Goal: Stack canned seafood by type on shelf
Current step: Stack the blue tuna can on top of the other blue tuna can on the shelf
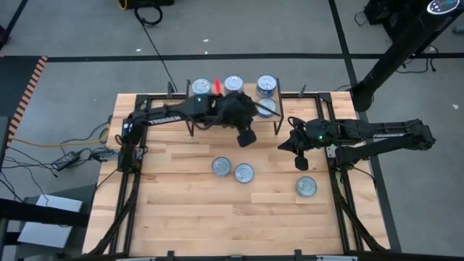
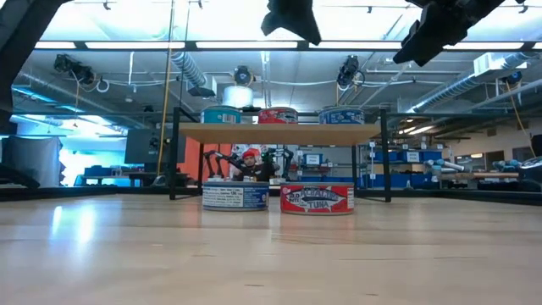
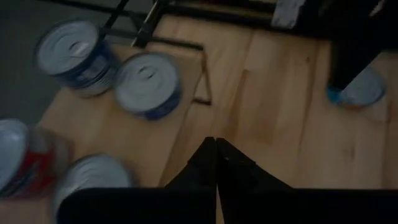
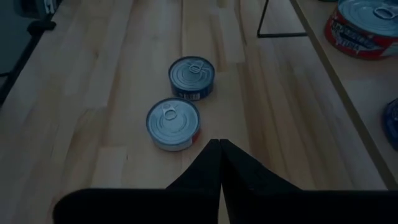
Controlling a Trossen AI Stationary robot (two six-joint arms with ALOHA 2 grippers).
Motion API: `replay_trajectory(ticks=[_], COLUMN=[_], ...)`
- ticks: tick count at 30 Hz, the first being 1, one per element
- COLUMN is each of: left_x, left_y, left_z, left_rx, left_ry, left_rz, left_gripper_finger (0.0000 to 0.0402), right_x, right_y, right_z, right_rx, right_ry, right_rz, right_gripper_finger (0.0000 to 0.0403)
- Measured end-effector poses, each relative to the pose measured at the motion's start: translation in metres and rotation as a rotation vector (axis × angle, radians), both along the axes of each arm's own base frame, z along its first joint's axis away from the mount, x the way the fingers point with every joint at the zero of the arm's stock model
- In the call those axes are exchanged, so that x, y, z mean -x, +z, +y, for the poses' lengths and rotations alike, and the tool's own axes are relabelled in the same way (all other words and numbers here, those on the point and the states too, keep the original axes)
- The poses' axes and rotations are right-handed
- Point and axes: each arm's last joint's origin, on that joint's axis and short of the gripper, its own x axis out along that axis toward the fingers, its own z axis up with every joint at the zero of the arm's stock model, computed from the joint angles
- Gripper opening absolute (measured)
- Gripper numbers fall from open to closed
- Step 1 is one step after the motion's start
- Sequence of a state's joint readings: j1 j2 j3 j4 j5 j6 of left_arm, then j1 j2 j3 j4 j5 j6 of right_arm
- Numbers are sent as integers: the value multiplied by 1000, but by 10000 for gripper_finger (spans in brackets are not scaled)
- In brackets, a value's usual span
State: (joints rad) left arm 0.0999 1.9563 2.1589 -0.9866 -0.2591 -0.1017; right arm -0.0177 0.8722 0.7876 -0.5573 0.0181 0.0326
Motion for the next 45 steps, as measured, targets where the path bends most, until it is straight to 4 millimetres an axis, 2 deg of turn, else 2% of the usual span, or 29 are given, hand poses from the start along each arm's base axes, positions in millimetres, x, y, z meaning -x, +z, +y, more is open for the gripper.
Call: replay_trajectory(ticks=[7,11,16,20,26,28,33,38,45], left_x=[-9,0,24,53,89,100,118,136,167], left_y=[-29,-39,-55,-51,-51,-56,-76,-78,-91], left_z=[-15,-21,-28,-33,-37,-37,-40,-43,-61], left_rx=[11,35,83,105,107,114,137,188,230], left_ry=[-39,-41,-22,-18,-29,-38,-65,-110,-183], left_rz=[-134,-220,-316,-392,-400,-389,-401,-470,-398], left_gripper_finger=[1,1,1,1,1,1,1,1,1], right_x=[0,-2,-8,-13,-25,-33,-51,-66,-81], right_y=[1,3,9,9,3,0,-9,-16,-23], right_z=[0,0,-1,-1,-3,-3,3,12,20], right_rx=[2,21,38,34,-29,-52,-123,-189,-254], right_ry=[2,6,5,1,-49,-61,-80,-83,-118], right_rz=[-8,-41,-118,-136,-128,-128,-130,-150,-104], right_gripper_finger=[6,8,8,13,23,21,6,8,5])
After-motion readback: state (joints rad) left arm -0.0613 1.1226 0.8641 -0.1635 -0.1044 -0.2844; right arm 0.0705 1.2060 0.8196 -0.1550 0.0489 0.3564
